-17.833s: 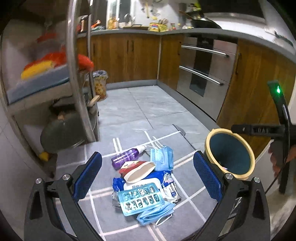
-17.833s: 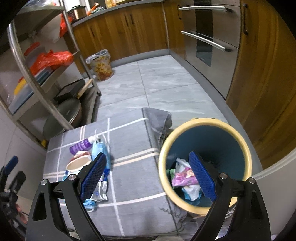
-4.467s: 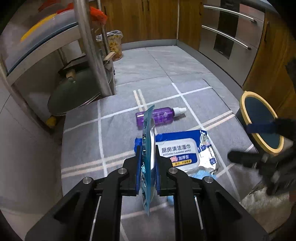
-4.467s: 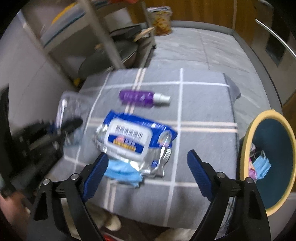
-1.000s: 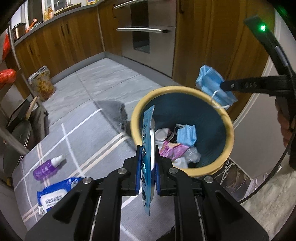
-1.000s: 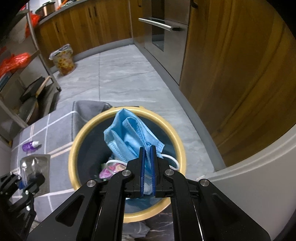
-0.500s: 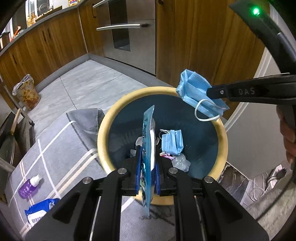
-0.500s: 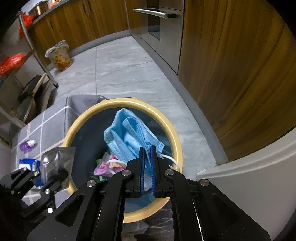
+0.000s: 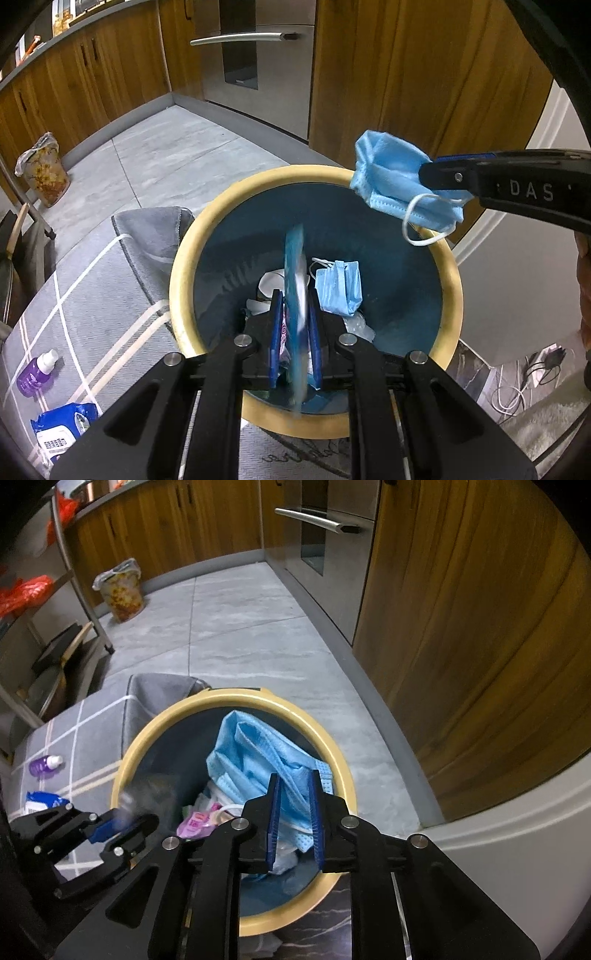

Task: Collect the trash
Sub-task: 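Open both tools over the teal bin to drop the tray and mask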

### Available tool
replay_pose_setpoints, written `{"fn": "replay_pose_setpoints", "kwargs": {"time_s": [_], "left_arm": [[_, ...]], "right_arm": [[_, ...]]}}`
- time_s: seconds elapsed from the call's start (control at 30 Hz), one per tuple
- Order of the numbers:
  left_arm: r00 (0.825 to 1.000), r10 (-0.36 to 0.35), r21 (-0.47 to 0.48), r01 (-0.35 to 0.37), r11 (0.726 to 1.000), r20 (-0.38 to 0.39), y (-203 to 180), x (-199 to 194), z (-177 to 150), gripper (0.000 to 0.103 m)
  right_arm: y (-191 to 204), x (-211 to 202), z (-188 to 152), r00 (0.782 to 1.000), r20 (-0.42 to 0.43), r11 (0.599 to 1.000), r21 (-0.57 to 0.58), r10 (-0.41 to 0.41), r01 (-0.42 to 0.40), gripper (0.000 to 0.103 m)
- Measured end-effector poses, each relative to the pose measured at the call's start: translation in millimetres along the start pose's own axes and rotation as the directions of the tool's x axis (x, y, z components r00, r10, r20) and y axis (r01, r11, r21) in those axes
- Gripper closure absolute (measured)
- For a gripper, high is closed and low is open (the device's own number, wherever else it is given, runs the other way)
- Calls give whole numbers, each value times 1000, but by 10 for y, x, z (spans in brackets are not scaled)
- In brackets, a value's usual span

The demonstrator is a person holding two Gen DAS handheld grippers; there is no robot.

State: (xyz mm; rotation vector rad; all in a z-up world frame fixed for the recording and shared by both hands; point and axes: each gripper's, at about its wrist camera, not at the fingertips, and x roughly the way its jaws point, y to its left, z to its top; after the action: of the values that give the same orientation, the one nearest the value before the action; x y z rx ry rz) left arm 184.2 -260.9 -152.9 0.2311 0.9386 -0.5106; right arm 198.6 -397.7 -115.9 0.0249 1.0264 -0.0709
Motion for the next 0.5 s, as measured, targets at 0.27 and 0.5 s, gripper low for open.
{"fn": "replay_pose_setpoints", "kwargs": {"time_s": [0.27,0.5], "left_arm": [[1000,8,-6,-8,1000,5,24,-31,-5,78],[999,39,17,-39,999,18,38,-152,-72,75]], "right_arm": [[17,-37,10,1000,12,1000,4,-11,11,69],[42,-121,15,999,39,1000,9,-15,15,47]]}}
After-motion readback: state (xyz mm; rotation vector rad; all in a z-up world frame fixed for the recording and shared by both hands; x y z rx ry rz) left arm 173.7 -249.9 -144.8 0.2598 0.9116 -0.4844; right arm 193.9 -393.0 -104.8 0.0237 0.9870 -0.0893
